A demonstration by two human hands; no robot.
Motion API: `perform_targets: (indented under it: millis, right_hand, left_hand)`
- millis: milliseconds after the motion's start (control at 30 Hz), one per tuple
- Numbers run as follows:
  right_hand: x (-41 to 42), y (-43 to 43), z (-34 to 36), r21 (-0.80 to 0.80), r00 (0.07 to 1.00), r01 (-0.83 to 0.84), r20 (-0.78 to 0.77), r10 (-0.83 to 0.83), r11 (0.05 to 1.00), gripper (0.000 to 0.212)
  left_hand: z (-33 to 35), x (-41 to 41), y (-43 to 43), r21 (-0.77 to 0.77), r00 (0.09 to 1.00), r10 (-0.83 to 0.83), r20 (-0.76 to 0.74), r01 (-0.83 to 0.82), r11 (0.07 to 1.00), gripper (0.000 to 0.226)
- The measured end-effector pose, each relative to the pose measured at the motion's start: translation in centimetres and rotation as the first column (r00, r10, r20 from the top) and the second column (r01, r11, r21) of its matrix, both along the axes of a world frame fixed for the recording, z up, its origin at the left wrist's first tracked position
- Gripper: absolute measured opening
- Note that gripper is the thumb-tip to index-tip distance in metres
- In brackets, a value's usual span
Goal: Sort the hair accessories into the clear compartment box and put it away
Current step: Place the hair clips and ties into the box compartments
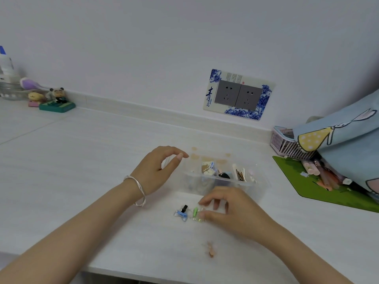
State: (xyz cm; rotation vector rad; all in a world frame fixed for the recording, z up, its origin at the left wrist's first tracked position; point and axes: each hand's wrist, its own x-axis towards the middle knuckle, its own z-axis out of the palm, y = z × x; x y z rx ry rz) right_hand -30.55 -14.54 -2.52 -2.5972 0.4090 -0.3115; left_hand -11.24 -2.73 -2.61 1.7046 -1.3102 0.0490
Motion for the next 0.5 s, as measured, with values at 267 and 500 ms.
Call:
perform_targets:
  millis: [267,500]
  right_hand:
    - [-0.5,0.5,-0.5,0.212,0.996,0.035,0.073,-0.051,0.977,0.008]
    - [2.2,0.3,2.7,0.291,0.868,0.005,0.474,-0.149,0.957,0.010]
  left_hand:
    - [-0.2,0.0,0.0,0.014,1.000,0.001,-0.017,-0.001,1.000,0.022]
    - [-0.2,0.1,-0.2,0.024,0.999,-0.026,-0.025,0.027,0.999,0.022]
